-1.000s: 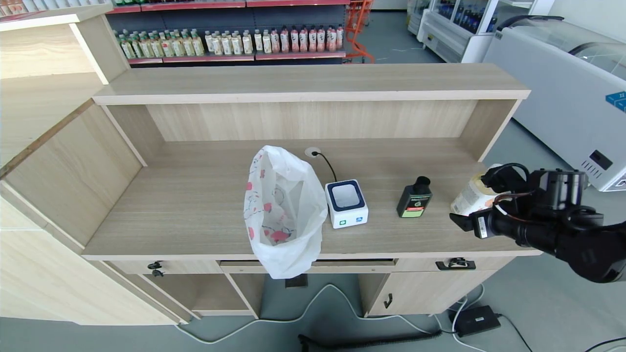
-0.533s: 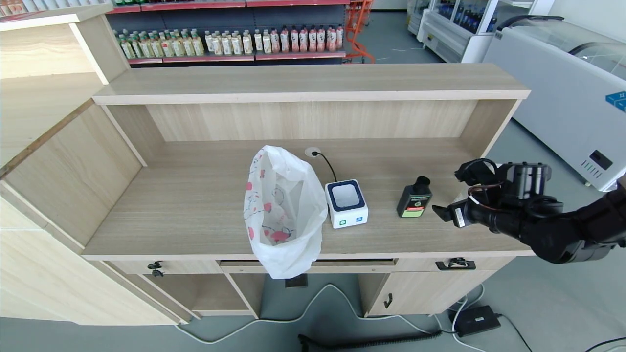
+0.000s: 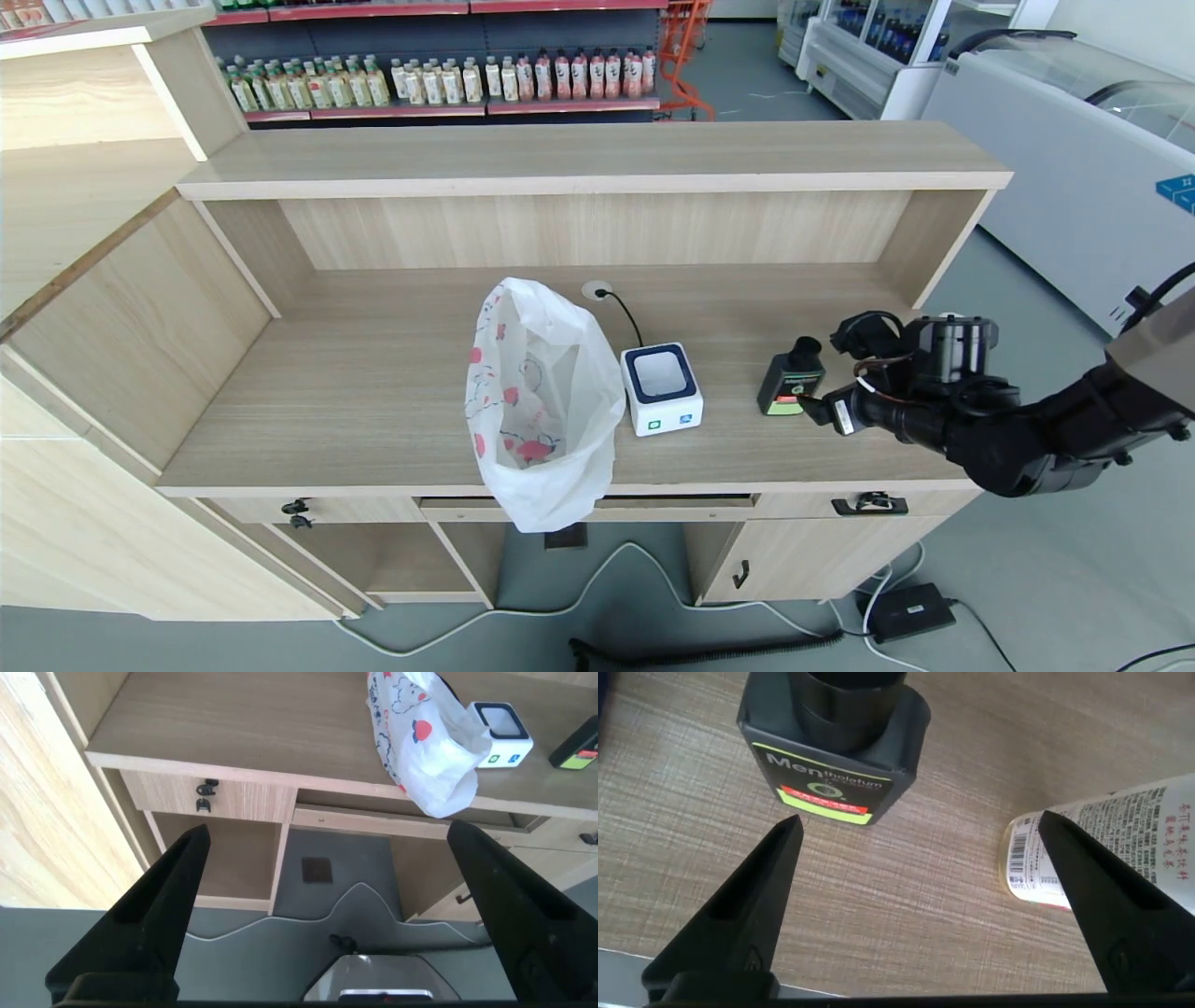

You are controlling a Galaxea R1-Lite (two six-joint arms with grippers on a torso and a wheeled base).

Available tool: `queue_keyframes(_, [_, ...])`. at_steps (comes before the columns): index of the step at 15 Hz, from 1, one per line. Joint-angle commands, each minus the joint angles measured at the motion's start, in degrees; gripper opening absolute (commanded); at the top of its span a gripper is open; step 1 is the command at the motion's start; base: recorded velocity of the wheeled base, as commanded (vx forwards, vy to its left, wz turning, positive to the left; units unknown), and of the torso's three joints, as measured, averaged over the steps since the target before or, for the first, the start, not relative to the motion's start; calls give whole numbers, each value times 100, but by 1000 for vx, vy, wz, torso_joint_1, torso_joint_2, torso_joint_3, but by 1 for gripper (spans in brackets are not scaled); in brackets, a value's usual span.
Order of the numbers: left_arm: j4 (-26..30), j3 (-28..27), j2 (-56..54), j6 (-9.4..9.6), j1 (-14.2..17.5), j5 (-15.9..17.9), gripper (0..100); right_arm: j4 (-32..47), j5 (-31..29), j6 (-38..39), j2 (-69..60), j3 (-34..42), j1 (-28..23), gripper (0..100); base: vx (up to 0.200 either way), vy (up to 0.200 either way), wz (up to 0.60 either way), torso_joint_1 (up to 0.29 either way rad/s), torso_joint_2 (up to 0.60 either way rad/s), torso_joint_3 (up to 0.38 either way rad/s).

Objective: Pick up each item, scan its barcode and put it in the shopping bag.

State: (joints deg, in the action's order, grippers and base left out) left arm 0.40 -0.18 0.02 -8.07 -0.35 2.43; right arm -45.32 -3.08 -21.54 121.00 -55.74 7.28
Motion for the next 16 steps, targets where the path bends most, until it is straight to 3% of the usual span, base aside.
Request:
queue_keyframes(1, [4, 1, -2, -2, 0, 4, 100, -11, 1, -114, 152, -183, 11, 100, 0, 0, 0, 0, 0, 0])
queue_keyframes(13, [4, 1, -2, -2, 0, 4, 100, 15, 54, -219, 828, -1036, 213, 100, 0, 0, 0, 0, 0, 0])
queue_keyframes(16, [4, 1, -2, -2, 0, 4, 100, -3, 221, 326, 1110, -1423, 406, 100, 0, 0, 0, 0, 0, 0])
